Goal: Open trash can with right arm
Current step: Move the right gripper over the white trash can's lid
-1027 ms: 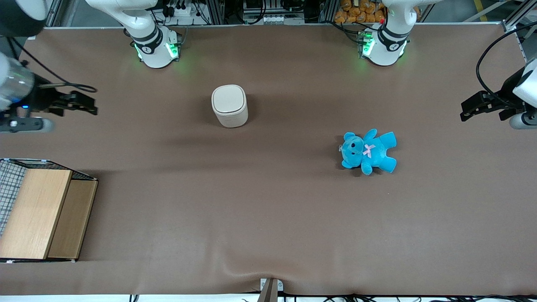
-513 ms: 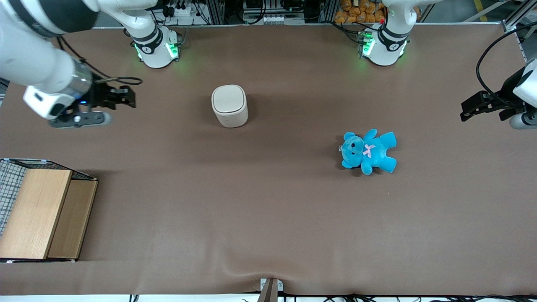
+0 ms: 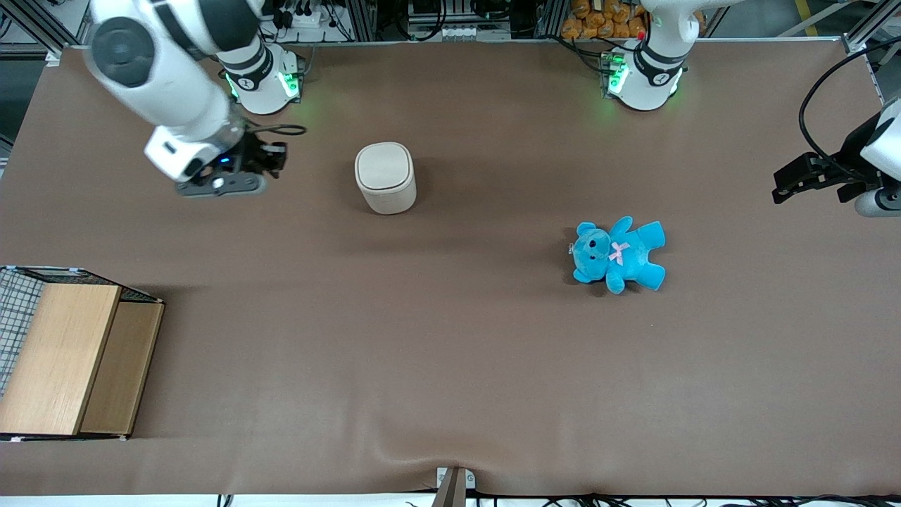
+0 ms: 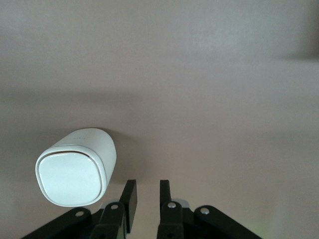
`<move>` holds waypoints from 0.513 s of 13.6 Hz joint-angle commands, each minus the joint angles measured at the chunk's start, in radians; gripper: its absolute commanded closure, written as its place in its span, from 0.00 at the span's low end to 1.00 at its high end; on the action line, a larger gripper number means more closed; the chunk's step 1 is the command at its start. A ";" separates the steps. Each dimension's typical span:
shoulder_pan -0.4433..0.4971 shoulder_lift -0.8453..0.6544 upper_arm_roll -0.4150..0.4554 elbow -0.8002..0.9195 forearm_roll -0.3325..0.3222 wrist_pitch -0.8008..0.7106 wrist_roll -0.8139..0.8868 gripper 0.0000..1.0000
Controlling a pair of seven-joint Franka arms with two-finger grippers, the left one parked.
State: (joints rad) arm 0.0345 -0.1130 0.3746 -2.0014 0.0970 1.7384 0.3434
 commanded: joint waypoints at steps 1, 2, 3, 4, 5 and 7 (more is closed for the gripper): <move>0.001 -0.043 0.032 -0.097 0.038 0.073 0.051 0.84; 0.008 -0.043 0.033 -0.117 0.040 0.097 0.051 0.94; 0.021 -0.043 0.047 -0.140 0.040 0.121 0.057 1.00; 0.022 -0.046 0.067 -0.167 0.040 0.153 0.057 1.00; 0.024 -0.048 0.078 -0.193 0.040 0.183 0.057 1.00; 0.030 -0.040 0.095 -0.230 0.046 0.234 0.057 1.00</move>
State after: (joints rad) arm 0.0604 -0.1223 0.4525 -2.1711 0.1212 1.9232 0.3898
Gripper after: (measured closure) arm 0.991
